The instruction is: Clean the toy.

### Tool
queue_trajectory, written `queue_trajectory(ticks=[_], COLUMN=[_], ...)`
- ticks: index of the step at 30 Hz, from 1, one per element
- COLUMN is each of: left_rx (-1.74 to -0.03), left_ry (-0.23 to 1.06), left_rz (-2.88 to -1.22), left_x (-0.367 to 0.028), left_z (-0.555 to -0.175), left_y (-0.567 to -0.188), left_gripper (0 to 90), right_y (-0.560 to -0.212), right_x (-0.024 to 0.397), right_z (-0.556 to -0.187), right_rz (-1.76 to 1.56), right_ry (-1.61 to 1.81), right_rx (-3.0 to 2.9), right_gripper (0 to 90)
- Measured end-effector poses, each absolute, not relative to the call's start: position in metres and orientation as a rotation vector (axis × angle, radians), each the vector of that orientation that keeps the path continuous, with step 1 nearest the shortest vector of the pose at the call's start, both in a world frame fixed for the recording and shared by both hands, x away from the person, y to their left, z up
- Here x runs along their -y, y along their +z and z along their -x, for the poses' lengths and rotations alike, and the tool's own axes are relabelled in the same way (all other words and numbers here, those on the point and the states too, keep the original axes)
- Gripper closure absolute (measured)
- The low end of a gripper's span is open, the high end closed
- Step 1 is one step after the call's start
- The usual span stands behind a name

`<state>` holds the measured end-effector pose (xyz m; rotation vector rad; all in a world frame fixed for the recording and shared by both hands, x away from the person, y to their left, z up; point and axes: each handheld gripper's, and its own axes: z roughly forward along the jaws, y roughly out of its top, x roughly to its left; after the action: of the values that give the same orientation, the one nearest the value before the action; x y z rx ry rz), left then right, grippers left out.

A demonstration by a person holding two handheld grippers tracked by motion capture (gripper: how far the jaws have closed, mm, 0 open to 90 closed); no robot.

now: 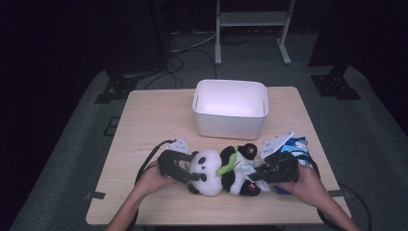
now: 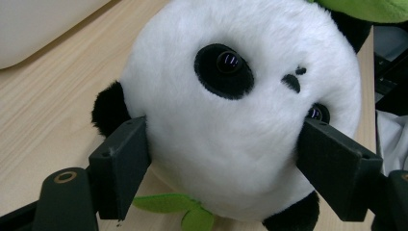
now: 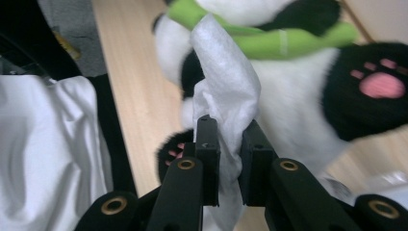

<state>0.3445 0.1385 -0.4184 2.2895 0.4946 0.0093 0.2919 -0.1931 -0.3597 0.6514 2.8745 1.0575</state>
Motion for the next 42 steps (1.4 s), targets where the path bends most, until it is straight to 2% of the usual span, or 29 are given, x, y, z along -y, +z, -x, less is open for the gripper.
queue_trajectory(ticks=[18, 28, 33, 42], left_rx=[-0.505, -0.484, -0.444, -0.432], left_ry=[0.034, 0.044, 0.069, 0.072], left_rz=[-2.277, -2.276, -2.299, -2.297], left_x=[-0.116, -0.116, -0.112, -0.113], left_z=[-0.338, -0.337, -0.333, -0.333], left_y=[-0.419, -0.421, -0.42, -0.421], left_gripper=[20.2, 20.4, 20.5, 20.5], right_y=[-0.357, -0.342, -0.338, -0.351], right_x=[0.136, 0.156, 0.164, 0.132], right_z=[-0.301, -0.314, -0.334, -0.356], right_rz=[-0.518, -0.591, -0.681, -0.644], right_ry=[1.027, 1.023, 0.992, 0.934], right_rx=[-2.856, -2.79, -2.81, -2.902], right_gripper=[80.1, 80.1, 79.8, 79.8])
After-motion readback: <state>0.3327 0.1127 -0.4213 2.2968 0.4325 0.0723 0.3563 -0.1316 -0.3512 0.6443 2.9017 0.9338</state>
